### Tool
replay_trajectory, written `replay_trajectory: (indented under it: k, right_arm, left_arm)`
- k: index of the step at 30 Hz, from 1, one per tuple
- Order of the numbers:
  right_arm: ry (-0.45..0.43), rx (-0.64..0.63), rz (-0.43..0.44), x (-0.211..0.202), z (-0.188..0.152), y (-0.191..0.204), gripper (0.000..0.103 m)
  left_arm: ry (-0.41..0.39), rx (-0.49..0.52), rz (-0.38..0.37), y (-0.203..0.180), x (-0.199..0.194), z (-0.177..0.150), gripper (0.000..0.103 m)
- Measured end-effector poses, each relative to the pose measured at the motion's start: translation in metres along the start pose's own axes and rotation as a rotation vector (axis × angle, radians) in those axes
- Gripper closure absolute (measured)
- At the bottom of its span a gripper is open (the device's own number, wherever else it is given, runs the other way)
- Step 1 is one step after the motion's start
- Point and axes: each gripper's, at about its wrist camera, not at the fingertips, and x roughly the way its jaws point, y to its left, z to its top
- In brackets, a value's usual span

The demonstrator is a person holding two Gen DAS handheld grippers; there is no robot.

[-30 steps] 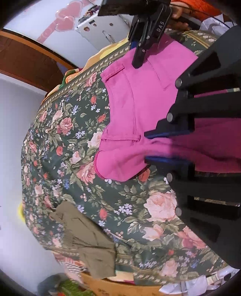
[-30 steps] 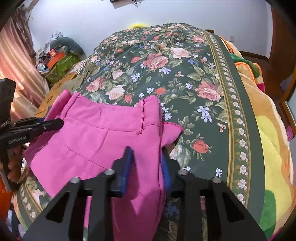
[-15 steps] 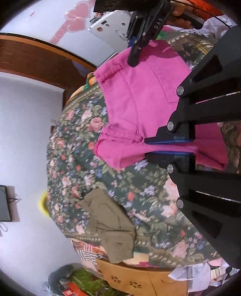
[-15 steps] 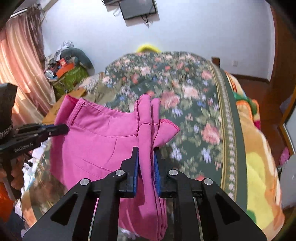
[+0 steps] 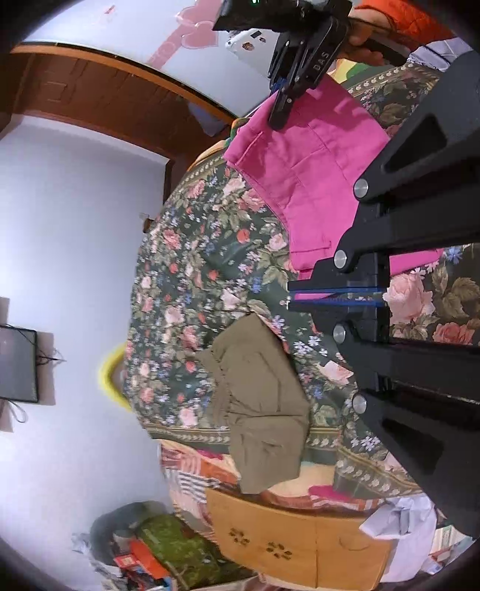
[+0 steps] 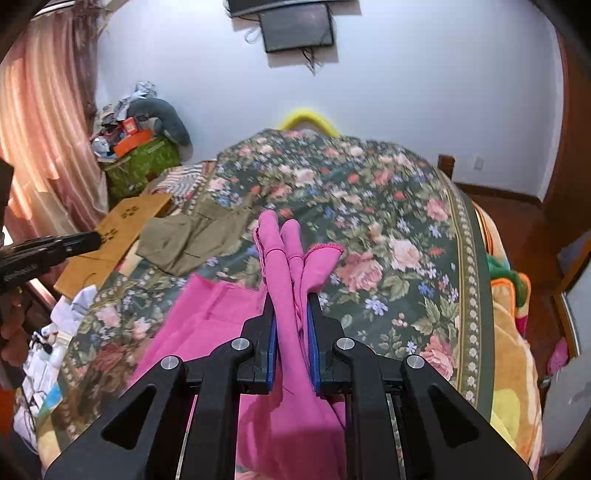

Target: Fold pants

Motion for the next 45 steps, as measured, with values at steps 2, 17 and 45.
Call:
replay_trajectory:
  k: [2, 17, 45]
  right_arm:
    - [0.024, 0.016, -0.013, 0.007, -0.004, -0.010, 0.091]
    - [0.167, 0.116, -0.008, 0.038, -0.057, -0.068, 0.090]
    - [-0.040, -0.018, 0.079, 0.052, 0.057, 0.010, 0.091]
  left_arm:
    - [0.039, -0.015, -0.022, 0.003, 0.011, -0.005, 0.096]
    - [0.372, -0.120, -0.198, -0.038, 0.115, -0.056, 0.036]
    - [-0.009, -0.014, 0.069, 0.028, 0.050, 0.037, 0.088]
